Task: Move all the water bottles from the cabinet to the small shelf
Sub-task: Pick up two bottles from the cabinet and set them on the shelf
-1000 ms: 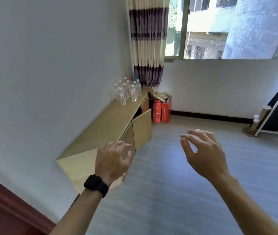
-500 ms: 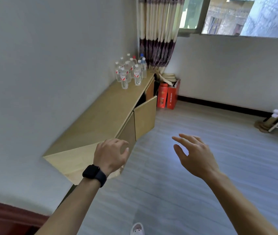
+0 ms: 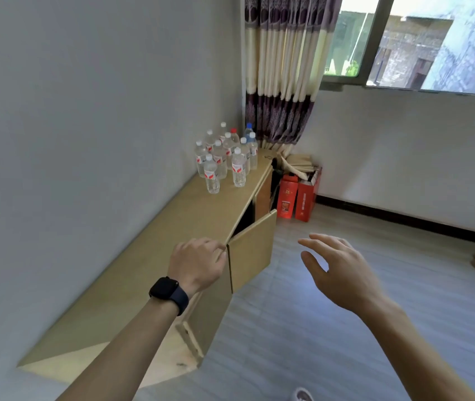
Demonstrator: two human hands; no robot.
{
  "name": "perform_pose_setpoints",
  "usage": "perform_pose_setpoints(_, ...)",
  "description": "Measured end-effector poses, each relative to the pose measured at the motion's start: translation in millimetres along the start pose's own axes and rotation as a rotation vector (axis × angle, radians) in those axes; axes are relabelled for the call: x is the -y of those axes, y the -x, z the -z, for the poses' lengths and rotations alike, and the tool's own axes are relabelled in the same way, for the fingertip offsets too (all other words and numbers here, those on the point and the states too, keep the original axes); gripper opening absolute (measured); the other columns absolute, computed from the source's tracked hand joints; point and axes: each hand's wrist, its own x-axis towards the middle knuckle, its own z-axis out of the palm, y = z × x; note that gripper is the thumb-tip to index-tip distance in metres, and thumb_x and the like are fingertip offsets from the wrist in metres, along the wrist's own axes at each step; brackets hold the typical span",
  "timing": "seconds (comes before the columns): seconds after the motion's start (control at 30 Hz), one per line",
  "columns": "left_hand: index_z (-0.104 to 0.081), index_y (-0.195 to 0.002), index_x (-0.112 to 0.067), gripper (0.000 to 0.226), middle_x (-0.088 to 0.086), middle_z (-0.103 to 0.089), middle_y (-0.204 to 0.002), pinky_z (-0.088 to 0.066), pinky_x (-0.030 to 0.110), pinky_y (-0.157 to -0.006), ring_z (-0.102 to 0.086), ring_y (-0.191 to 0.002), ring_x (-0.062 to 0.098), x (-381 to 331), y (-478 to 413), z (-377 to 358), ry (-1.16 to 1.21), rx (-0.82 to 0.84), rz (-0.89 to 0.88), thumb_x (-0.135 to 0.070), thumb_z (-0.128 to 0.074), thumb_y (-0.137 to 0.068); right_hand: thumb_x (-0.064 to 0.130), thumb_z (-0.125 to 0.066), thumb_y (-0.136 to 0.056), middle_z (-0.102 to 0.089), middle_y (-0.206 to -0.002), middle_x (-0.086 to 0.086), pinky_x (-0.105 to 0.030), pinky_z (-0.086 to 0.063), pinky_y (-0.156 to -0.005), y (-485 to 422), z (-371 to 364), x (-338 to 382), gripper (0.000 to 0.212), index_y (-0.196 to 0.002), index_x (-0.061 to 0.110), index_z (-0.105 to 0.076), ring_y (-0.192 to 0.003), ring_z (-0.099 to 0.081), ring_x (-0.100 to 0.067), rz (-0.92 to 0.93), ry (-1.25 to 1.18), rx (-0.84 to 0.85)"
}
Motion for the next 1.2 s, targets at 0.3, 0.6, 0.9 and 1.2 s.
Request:
perform_pose_setpoints(0.3,-0.064,-0.119,-0.038,0.035,-0.014,-0.064,-0.123,-0.046,0.034,-0.092,-0.057,-0.114,0.012,-4,-173,-25,-0.006,0.057,0.196,-0.048,-0.041,-0.094,0.047,-0.043,-0.101,-0.050,-0.143,0.020,-0.033,-0.036,-0.110,-192,-15,-77,0.038,-0.137,0.041,-0.052,-0.137,-0.037,-0.009,0.122,0.015,0.159)
perform_pose_setpoints(0.6,-0.062,-0.117,-0.040,0.038,-0.015,-0.062,-0.125,-0.044,0.039,-0.098,-0.056,-0.115,0.012,41,-300,-51,0.130,0.069,0.383,-0.051,-0.039,-0.089,0.043,-0.042,-0.101,-0.047,-0.144,0.022,-0.030,-0.035,-0.109,-360,-55,-89,0.038,-0.139,0.041,-0.049,-0.138,-0.035,-0.010,0.209,-0.010,0.317)
perform_pose_setpoints(0.9,-0.058,-0.124,-0.037,0.035,-0.009,-0.060,-0.126,-0.044,0.037,-0.095,-0.056,-0.114,0.019,131,-448,-86,0.162,0.179,0.470,-0.042,-0.043,-0.092,0.049,-0.038,-0.101,-0.047,-0.145,0.018,-0.039,-0.041,-0.107,-528,-131,-75,0.043,-0.142,0.040,-0.045,-0.138,-0.037,-0.012,0.201,0.088,0.513)
perform_pose_setpoints(1.2,-0.026,-0.143,-0.041,0.070,0.002,-0.041,-0.143,-0.047,0.045,-0.096,-0.051,-0.122,0.026,194,-567,-158,0.471,0.225,0.595,-0.047,-0.058,-0.080,0.046,-0.048,-0.097,-0.029,-0.158,0.007,-0.036,-0.045,-0.100,-676,-212,-79,0.063,-0.154,0.035,-0.022,-0.131,-0.047,-0.018,0.101,0.108,0.692)
